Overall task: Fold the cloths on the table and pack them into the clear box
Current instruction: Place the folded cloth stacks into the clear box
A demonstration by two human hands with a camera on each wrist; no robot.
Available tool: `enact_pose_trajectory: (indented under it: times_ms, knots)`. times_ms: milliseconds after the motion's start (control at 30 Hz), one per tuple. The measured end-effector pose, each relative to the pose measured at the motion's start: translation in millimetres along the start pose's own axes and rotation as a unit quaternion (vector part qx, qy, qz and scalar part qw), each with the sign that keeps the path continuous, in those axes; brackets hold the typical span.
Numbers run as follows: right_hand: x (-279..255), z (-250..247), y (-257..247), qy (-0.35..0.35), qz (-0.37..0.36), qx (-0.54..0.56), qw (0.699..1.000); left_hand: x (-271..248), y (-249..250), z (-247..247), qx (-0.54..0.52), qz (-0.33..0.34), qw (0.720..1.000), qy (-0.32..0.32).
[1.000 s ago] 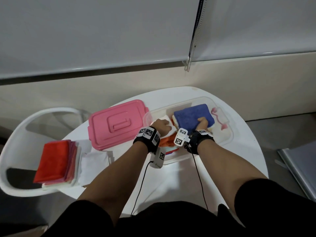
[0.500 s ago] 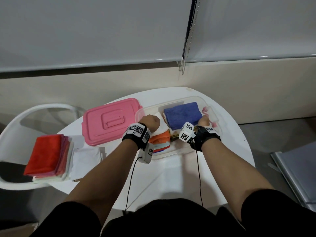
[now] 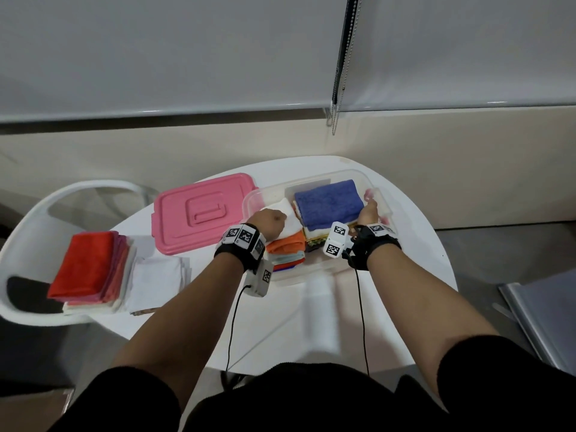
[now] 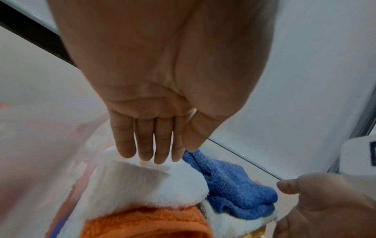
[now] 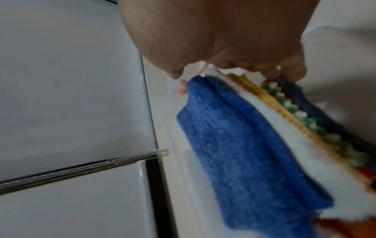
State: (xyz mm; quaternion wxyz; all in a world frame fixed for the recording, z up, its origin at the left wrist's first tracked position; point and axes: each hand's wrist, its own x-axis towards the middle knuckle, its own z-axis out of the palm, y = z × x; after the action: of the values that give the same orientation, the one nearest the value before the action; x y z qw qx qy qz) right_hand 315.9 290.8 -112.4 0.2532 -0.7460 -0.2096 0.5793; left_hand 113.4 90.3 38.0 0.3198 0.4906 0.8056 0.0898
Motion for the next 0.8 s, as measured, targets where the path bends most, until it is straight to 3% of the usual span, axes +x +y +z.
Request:
enact_pose_trajectory:
  times_ms: [167, 233, 433, 533, 600, 700, 800]
  knots:
    - [-64, -19, -14, -0.028, 0.011, -0.003, 1.0, -9, -14, -2, -0.125, 0.022, 0.991, 0.052]
    - [-119, -20, -22, -0.028, -0.008, -0.002, 1.0, -14, -23, -4, -0.194, 0.036, 0.976, 0.088]
    - [-215, 13, -27, 0.025, -0.213, 0.015, 0.977, -39, -62, -11, -0.386, 0.03, 0.882, 0.269]
    - [-251, 45, -14, 0.002, -0.342, 0.032, 0.939, -60, -102, -19, -0.371, -0.04, 0.873, 0.315]
    - [-276, 69, 0, -0.041, -0.392, 0.013, 0.919, -77, -136, -19, -0.338, -0.111, 0.871, 0.338]
    - [-311, 103, 34, -0.139, -0.414, -0.009, 0.899, -94, -202, -4, -0.263, -0.231, 0.889, 0.297]
    - [-341, 132, 75, -0.2, -0.44, -0.051, 0.874, -110, -259, 17, -0.141, -0.307, 0.925, 0.176]
